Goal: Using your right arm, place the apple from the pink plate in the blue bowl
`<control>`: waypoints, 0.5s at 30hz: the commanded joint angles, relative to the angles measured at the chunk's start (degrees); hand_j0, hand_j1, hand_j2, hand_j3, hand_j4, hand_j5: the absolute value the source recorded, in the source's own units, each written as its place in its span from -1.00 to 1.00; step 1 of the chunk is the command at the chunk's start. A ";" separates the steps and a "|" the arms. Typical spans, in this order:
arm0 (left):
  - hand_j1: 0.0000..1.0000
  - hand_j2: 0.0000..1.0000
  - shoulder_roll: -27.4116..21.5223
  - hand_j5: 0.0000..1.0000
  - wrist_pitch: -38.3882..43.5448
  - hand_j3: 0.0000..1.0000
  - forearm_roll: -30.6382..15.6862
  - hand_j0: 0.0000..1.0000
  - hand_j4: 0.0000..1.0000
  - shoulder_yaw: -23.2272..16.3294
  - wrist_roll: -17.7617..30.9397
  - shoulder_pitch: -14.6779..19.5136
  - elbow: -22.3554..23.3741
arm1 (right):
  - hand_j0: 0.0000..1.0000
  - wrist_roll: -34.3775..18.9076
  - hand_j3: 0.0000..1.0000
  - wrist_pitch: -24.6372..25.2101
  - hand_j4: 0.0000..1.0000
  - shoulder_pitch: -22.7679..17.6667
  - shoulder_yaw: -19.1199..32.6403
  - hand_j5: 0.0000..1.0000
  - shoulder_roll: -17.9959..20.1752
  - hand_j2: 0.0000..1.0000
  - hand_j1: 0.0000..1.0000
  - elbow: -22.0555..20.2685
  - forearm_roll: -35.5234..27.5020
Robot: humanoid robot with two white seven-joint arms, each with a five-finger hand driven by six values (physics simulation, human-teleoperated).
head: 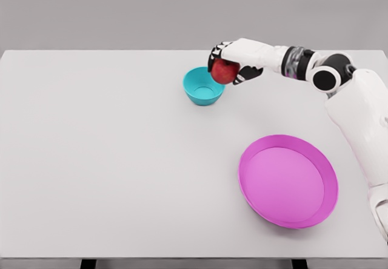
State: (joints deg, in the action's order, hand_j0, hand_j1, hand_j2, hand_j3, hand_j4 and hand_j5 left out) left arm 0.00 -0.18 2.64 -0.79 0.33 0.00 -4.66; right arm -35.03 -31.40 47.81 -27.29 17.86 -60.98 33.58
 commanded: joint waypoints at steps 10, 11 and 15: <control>1.00 1.00 0.00 1.00 0.00 1.00 0.00 1.00 1.00 0.00 0.02 0.00 0.00 | -0.12 0.03 -0.12 0.12 -0.12 2.29 -1.01 -0.12 -5.38 -0.12 -0.12 5.61 3.42; 1.00 1.00 0.00 1.00 0.00 1.00 0.00 1.00 1.00 0.00 0.02 0.00 0.00 | -0.12 0.03 -0.12 0.12 -0.12 2.55 -1.19 -0.12 -5.56 -0.12 -0.12 5.70 3.42; 1.00 1.00 0.00 1.00 0.00 1.00 0.00 1.00 1.00 0.00 0.02 0.00 0.00 | -0.12 0.03 -0.12 0.12 -0.12 3.25 -1.19 -0.12 -6.79 -0.12 -0.12 8.16 5.09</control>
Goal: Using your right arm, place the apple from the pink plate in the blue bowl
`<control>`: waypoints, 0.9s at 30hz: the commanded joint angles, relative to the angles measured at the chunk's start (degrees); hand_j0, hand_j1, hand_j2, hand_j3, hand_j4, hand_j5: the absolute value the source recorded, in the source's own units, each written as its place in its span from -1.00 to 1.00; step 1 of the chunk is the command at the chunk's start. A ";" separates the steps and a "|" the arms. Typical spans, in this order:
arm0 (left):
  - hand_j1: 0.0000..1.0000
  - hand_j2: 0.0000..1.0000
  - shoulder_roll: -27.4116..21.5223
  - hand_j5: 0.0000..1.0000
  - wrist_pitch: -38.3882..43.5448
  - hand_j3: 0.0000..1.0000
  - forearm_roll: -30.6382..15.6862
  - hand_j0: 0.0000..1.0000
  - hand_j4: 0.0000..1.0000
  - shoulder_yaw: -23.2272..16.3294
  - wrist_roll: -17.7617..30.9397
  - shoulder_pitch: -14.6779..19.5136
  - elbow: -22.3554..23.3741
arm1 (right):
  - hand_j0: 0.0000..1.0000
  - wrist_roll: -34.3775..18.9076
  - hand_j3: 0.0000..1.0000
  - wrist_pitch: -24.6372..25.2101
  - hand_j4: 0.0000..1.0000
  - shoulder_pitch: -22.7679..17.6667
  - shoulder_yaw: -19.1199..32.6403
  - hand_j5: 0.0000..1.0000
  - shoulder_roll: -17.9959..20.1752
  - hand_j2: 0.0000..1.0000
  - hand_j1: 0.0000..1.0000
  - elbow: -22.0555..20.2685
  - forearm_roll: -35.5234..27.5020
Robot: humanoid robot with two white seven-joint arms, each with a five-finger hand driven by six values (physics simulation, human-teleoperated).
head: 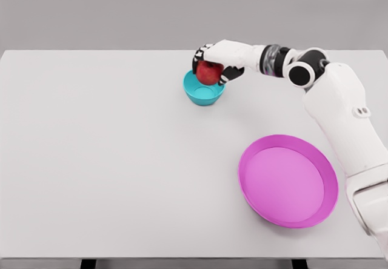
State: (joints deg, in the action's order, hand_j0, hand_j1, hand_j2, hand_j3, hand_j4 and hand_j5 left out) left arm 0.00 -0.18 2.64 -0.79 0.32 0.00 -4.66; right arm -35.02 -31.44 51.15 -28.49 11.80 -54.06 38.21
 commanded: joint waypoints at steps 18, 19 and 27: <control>1.00 1.00 0.00 1.00 0.00 1.00 0.00 1.00 1.00 0.00 0.03 0.00 0.00 | 1.00 0.02 1.00 0.24 1.00 0.35 0.01 1.00 -1.69 1.00 1.00 2.20 0.73; 1.00 1.00 0.00 1.00 0.00 1.00 0.00 1.00 1.00 0.00 0.03 0.00 0.00 | 1.00 0.02 1.00 0.15 1.00 0.53 0.10 1.00 -1.60 1.00 1.00 1.94 0.64; 1.00 1.00 0.00 1.00 0.00 1.00 0.00 1.00 1.00 0.00 0.03 0.00 0.00 | 1.00 0.02 1.00 -0.82 1.00 -0.70 0.89 1.00 11.66 1.00 1.00 -14.14 -7.53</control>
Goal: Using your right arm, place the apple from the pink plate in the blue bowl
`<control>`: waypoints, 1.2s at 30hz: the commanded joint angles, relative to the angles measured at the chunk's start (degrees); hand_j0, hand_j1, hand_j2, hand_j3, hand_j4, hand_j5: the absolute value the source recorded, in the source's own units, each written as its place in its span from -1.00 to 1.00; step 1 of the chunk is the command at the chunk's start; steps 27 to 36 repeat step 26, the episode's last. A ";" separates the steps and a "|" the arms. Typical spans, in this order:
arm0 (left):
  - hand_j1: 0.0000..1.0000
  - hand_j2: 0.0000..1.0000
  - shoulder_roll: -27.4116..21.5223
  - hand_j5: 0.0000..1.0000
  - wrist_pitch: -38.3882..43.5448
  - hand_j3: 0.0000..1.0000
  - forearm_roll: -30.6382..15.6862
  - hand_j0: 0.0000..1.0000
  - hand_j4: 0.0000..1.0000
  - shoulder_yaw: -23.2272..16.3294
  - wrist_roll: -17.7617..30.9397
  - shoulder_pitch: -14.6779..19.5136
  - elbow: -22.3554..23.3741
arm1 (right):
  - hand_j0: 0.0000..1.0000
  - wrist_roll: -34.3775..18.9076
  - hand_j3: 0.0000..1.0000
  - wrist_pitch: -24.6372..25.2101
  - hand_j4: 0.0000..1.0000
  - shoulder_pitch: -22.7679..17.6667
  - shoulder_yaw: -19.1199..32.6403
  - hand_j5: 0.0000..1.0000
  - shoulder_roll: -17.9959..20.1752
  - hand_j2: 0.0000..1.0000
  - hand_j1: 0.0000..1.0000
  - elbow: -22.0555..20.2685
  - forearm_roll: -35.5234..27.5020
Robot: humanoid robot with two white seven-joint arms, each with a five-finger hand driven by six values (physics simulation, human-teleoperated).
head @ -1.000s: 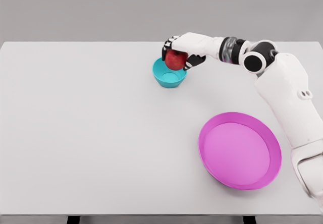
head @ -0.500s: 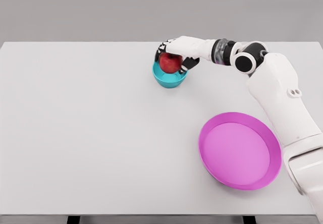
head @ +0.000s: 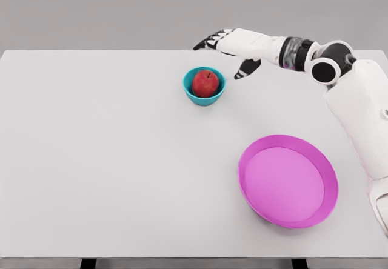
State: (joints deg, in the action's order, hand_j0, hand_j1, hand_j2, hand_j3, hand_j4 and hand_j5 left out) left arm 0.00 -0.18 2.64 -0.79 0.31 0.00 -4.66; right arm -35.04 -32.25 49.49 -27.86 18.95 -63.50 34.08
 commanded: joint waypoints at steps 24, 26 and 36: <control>1.00 1.00 0.00 1.00 0.00 1.00 0.00 1.00 1.00 0.00 0.04 0.00 0.00 | 1.00 0.04 1.00 -2.75 1.00 -27.86 35.59 1.00 10.49 1.00 1.00 -9.10 -12.64; 1.00 1.00 0.00 1.00 0.00 1.00 0.00 1.00 1.00 0.08 -0.05 0.00 0.00 | 1.00 0.04 1.00 -2.75 1.00 -27.86 35.68 1.00 10.58 1.00 1.00 -8.92 -12.46; 1.00 1.00 0.00 1.00 0.00 1.00 0.00 1.00 1.00 0.08 -0.05 0.00 0.00 | 1.00 0.04 1.00 -2.75 1.00 -27.86 35.68 1.00 10.58 1.00 1.00 -8.92 -12.46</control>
